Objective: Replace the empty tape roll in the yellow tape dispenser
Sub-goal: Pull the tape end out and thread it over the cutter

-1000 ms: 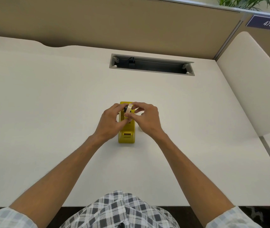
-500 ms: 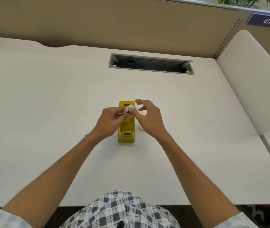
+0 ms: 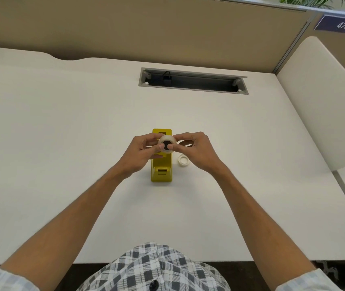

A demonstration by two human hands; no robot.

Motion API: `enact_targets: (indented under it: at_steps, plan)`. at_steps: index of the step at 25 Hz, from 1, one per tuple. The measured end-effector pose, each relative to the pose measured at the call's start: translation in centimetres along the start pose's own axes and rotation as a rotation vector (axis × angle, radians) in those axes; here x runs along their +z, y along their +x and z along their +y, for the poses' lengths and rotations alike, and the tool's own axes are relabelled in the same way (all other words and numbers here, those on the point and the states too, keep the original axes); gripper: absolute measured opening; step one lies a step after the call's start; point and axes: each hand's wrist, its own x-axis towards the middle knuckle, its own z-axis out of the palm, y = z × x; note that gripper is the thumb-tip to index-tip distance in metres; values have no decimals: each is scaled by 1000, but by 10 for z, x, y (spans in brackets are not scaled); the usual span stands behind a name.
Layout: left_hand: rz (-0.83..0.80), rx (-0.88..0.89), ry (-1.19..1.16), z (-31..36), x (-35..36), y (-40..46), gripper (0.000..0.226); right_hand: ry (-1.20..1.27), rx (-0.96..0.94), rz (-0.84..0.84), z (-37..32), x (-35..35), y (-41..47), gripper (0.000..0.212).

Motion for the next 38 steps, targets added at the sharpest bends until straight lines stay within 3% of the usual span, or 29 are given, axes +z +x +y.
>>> enact_targets:
  at_steps: [5,8,11,15,28,38]
  plan:
    - [92,24,65,-4,3,1,30,65,-10,101,0,7,-4,16]
    - [241,162,299,-11,10,-4,40,62,-21,156,-1,12,-7,16]
    - [274,285,406,-17,19,-6,54,66,-18,201,-2,16,-8,15]
    - [355,355,526,-16,24,0,45,78,3,271,-3,20,-9,15]
    - [230,326,670,-14,15,15,57,-113,35,462,-5,46,-3,14]
    - [259,299,683,-20,8,17,54,-224,66,492,-5,65,5,18]
